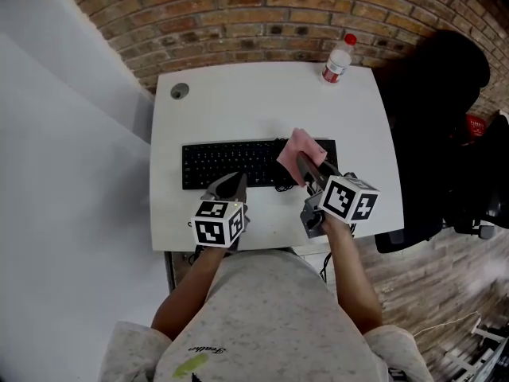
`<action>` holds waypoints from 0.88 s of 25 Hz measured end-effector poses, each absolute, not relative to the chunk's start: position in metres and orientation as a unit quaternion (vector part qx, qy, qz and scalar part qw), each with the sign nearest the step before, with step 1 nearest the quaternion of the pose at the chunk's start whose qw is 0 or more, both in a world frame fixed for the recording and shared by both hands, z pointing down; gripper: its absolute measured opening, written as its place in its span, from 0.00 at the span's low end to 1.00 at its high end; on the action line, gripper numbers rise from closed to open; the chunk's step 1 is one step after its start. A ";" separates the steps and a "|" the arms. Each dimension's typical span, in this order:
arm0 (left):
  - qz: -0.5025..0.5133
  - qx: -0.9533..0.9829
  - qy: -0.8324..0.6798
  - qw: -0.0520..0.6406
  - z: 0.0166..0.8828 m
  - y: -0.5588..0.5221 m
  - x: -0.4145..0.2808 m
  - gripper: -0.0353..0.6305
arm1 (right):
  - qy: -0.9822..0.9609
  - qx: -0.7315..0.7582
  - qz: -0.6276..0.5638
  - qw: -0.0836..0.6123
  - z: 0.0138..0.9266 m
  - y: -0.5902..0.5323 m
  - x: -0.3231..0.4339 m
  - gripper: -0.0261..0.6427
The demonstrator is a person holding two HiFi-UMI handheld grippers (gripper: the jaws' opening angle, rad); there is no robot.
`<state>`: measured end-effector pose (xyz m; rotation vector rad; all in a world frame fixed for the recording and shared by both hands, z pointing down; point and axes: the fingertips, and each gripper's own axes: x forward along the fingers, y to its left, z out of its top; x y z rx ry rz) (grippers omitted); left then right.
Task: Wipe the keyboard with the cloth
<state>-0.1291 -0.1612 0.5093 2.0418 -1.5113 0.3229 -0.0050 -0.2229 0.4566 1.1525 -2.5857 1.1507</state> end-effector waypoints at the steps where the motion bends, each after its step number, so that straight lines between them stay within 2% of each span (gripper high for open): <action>1: 0.119 0.762 -0.569 0.287 0.509 -0.157 -0.137 0.05 | -0.849 0.369 0.375 0.045 0.456 -0.218 -0.017 0.08; 22: 0.103 0.723 -0.615 0.297 0.511 -0.090 -0.279 0.05 | -0.891 0.235 0.378 0.086 0.463 -0.143 -0.243 0.08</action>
